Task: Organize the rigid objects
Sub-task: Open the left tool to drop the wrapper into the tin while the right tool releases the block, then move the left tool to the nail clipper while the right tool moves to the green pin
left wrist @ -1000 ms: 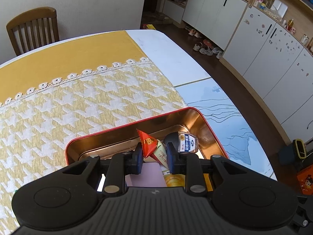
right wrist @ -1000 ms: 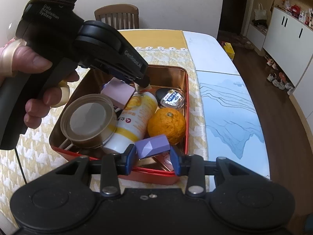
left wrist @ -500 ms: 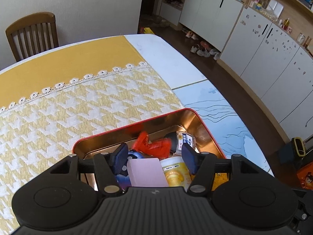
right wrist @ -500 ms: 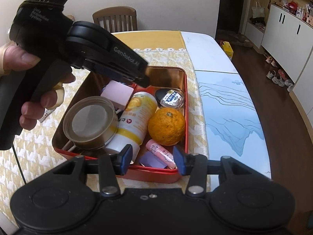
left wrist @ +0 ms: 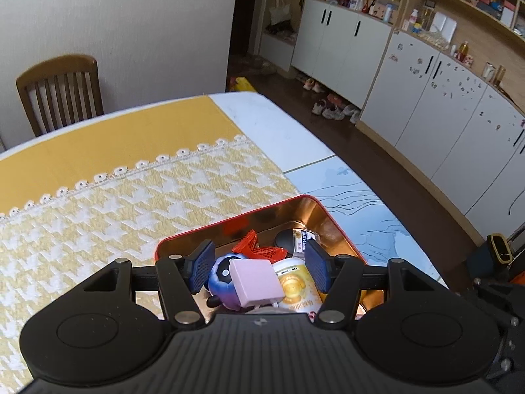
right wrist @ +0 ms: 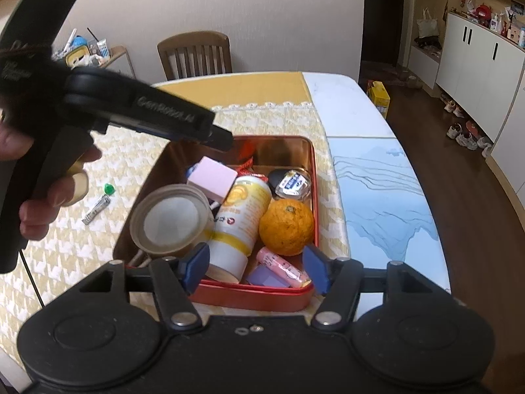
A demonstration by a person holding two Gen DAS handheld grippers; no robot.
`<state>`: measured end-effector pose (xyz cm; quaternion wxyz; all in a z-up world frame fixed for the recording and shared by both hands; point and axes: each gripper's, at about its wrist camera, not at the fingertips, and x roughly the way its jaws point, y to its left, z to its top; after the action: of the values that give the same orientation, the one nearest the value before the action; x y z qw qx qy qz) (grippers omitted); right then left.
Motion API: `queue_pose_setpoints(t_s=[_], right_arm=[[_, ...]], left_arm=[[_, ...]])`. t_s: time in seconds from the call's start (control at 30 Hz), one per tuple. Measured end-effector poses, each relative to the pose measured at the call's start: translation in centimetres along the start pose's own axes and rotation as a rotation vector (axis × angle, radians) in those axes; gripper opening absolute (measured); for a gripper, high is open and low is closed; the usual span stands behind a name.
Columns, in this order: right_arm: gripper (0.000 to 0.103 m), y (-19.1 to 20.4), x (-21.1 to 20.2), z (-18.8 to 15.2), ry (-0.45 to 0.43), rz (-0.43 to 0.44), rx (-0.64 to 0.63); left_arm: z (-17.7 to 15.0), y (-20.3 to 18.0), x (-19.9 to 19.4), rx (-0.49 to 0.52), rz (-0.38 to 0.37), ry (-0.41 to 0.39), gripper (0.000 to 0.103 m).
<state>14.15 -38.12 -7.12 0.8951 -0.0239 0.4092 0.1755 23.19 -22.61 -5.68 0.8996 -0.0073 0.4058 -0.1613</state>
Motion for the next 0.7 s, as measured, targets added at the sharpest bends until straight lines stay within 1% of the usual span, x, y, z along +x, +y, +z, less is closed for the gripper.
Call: queue_pose_setpoints(t_s=[0.03,0.1,0.17,0.4,0.47,0.5,0.7], right_arm=[[0.064,0.1,-0.2,0.1,-0.007,0.003,0.001],[0.070,0.4,-0.6,0.3,-0.023,0.004,0.008],[0.072,0.7,-1.0,0.5,-0.038,0.008,0.013],[0.082,2.1,-1.9,1.1,-0.073,0.034,0.028],[0.084,2.5,-2.1,1.4,-0.083,0.042,0.035],[0.085,2.8,-2.2,1.5,-0.089,0.047,0.035],[0.095,5.1,-2.1,2.0,-0.107,0.085,0.020]], left_arm=[[-0.2,0.1,-0.5,0.003,-0.004,-0.008,0.060],[-0.5,0.4,-1.5,0.001,-0.007,-0.020,0.060],[-1.0,0.9,-2.4,-0.005,-0.013,-0.033,0.060],[-2.7,2.6,-5.5,-0.009,0.003,-0.076,0.060],[-3.3,3.2,-6.4,-0.017,0.008,-0.089,0.066],[-3.6,3.6,-6.8,-0.022,0.015,-0.095,0.068],[-5.5,6.1,-8.7,-0.051,0.048,-0.109,0.070]])
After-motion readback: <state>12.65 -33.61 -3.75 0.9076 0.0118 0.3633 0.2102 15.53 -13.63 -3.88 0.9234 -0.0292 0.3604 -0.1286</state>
